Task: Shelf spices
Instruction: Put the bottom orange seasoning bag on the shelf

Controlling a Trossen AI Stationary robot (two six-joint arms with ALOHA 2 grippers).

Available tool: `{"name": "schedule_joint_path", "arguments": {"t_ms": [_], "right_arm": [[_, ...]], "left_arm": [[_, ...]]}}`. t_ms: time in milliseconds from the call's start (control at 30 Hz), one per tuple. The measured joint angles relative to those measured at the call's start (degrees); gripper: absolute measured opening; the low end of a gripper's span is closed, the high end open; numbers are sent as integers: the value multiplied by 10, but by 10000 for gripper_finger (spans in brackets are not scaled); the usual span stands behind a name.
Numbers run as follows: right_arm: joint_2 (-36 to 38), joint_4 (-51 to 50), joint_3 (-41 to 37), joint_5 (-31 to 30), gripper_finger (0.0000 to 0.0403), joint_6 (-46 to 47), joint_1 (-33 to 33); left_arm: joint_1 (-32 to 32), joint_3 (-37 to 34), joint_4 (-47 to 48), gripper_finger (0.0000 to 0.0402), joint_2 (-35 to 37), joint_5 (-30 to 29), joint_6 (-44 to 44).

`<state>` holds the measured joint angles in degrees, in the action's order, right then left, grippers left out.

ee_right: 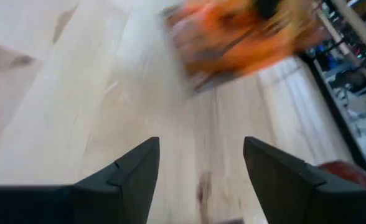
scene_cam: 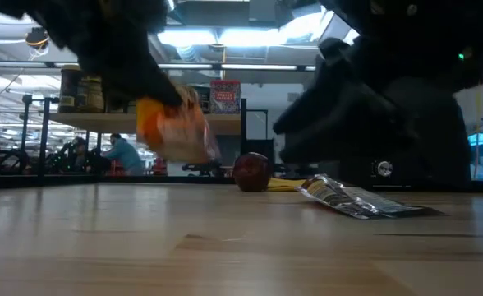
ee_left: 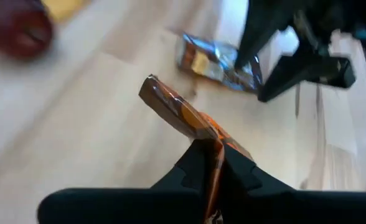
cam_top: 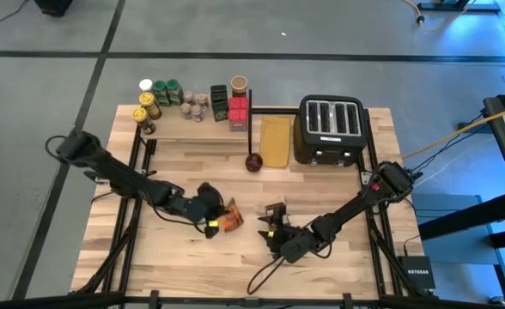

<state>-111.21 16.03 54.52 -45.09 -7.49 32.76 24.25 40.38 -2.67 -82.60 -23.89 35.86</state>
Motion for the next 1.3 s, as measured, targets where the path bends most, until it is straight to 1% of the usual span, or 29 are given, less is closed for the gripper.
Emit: {"name": "schedule_joint_path", "arguments": {"t_ms": [100,167,300,367,500,667,767,867,1000,1167,1300], "right_arm": [[8,-34,-1,5,236,38,3],[10,-42,0,14,236,63,2],[6,-54,0,26,236,86,2],[6,-53,0,22,236,85,2],[6,-50,0,26,236,86,-3],[6,-47,1,26,236,86,-3],[6,-41,1,27,236,86,-3],[3,-36,1,28,236,85,-3],[3,-34,1,58,236,86,-10],[3,-26,1,71,236,85,-11],[3,-25,1,72,236,84,-11]], "left_arm": [[0,6,63,6,64,-33,-2],[-1,25,123,7,104,-72,-1],[-26,96,269,5,167,-158,3],[-50,138,338,4,189,-187,-13],[-119,209,470,6,215,-207,-29],[-223,263,606,3,224,-208,-29],[-284,283,651,6,223,-197,-37],[-348,288,669,8,222,-166,-67],[-408,288,691,9,222,-139,-100],[-449,288,699,9,221,-140,-122],[-474,288,698,10,215,-181,-154]]}}
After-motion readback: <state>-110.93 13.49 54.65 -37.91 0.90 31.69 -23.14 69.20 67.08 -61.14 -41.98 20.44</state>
